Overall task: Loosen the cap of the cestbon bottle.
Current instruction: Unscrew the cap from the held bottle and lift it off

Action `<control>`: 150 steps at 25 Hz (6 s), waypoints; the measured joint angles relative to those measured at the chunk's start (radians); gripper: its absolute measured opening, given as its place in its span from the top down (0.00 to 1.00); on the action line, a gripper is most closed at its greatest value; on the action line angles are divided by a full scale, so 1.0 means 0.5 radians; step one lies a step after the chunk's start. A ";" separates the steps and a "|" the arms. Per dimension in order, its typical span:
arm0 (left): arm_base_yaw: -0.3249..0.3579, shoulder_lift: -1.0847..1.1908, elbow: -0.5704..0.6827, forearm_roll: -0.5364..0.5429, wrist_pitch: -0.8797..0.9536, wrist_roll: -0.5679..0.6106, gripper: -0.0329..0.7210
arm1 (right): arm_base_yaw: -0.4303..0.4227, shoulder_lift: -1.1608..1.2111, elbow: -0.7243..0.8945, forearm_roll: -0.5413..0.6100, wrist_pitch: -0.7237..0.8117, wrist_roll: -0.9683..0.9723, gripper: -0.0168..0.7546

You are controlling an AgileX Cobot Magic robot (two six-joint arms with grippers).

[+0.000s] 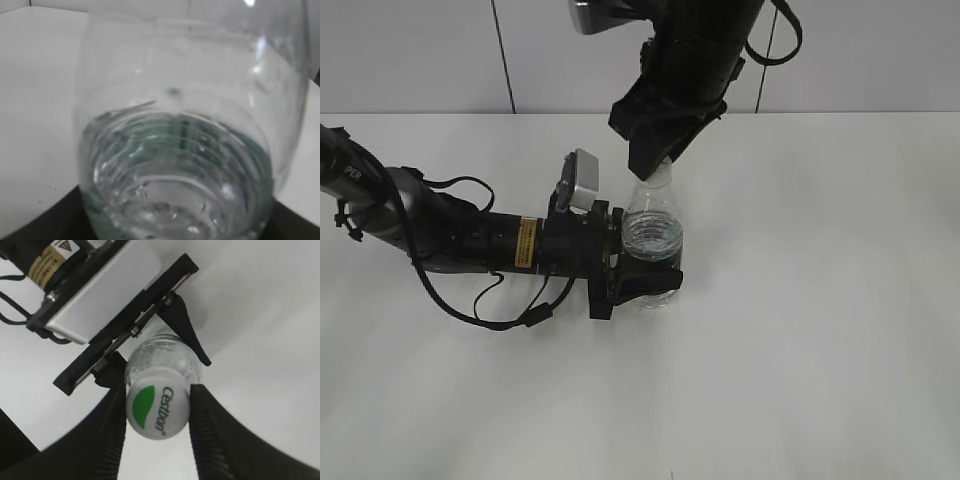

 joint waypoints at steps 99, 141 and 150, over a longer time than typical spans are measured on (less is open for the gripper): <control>0.000 0.000 -0.012 0.136 -0.071 0.000 0.41 | 0.017 -0.139 -0.004 -0.071 0.003 1.556 0.34; -0.001 0.000 -0.012 0.107 -0.067 0.000 0.41 | 0.017 -0.083 0.142 -0.018 0.000 1.535 0.43; -0.001 0.000 -0.012 0.106 -0.067 0.000 0.41 | 0.017 -0.083 0.142 -0.018 0.000 1.532 0.43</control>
